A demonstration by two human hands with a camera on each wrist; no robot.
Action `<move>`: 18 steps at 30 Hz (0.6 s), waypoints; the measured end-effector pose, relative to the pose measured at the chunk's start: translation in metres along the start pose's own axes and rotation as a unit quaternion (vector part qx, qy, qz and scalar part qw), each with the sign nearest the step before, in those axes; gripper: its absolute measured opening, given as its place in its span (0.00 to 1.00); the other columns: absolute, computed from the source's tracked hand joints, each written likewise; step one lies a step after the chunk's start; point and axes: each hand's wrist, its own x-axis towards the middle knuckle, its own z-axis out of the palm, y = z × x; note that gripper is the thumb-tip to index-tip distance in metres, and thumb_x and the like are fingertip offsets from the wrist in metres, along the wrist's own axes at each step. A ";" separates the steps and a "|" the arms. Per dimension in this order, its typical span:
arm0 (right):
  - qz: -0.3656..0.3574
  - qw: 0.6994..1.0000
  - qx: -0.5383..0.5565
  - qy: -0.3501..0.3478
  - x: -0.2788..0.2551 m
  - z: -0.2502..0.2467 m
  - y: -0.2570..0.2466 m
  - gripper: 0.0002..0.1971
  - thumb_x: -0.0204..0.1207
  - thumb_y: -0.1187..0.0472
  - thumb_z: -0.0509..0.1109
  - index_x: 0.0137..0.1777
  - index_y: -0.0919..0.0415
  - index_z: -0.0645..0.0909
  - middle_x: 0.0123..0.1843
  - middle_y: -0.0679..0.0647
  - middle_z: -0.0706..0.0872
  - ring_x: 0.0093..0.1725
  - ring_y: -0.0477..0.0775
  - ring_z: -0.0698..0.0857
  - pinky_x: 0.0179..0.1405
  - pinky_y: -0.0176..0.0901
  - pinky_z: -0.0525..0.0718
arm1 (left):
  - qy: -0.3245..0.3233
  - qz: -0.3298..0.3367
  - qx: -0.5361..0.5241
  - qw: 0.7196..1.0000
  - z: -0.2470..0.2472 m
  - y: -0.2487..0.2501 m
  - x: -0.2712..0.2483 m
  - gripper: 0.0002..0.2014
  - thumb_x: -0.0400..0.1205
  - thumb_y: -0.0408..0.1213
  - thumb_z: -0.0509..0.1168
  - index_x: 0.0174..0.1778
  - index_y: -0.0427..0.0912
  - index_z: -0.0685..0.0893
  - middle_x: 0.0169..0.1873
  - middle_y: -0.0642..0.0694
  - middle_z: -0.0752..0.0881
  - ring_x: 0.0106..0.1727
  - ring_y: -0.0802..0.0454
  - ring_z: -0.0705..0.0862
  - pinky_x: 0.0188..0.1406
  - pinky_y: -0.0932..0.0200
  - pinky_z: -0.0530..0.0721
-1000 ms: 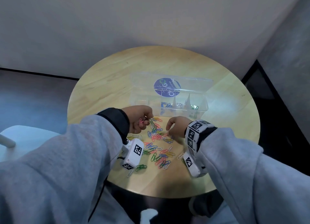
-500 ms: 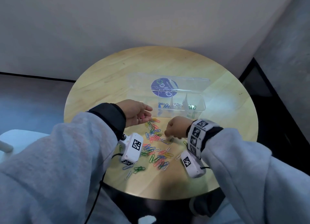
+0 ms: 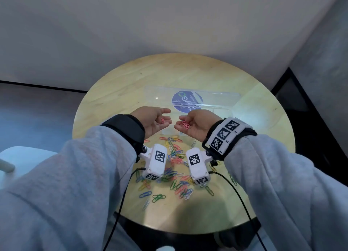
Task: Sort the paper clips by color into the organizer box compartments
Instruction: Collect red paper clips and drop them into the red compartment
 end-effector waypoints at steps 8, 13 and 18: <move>-0.041 0.999 -0.011 0.018 0.014 0.012 -0.008 0.13 0.77 0.78 0.50 0.52 0.69 0.73 0.35 0.56 0.66 0.33 0.52 0.68 0.36 0.39 0.73 | -0.019 0.029 -0.063 0.997 0.006 0.009 0.013 0.23 0.79 0.18 0.44 0.62 0.34 0.78 0.43 0.40 0.74 0.44 0.51 0.75 0.51 0.62 0.81; -0.046 0.999 -0.010 -0.011 0.011 0.007 -0.006 0.24 0.81 0.75 0.52 0.78 0.77 0.60 0.58 0.80 0.77 0.44 0.64 0.79 0.50 0.40 0.80 | -0.042 0.049 -0.065 0.996 0.010 0.010 0.008 0.22 0.80 0.22 0.45 0.64 0.35 0.77 0.75 0.32 0.67 0.81 0.40 0.63 0.75 0.54 0.70; -0.069 0.997 -0.006 -0.016 -0.003 -0.007 -0.009 0.10 0.82 0.72 0.55 0.58 0.68 0.75 0.52 0.62 0.77 0.51 0.54 0.78 0.45 0.37 0.79 | -0.041 0.082 -0.051 0.994 0.015 0.008 -0.002 0.24 0.80 0.20 0.46 0.67 0.36 0.76 0.68 0.34 0.75 0.73 0.44 0.74 0.67 0.57 0.75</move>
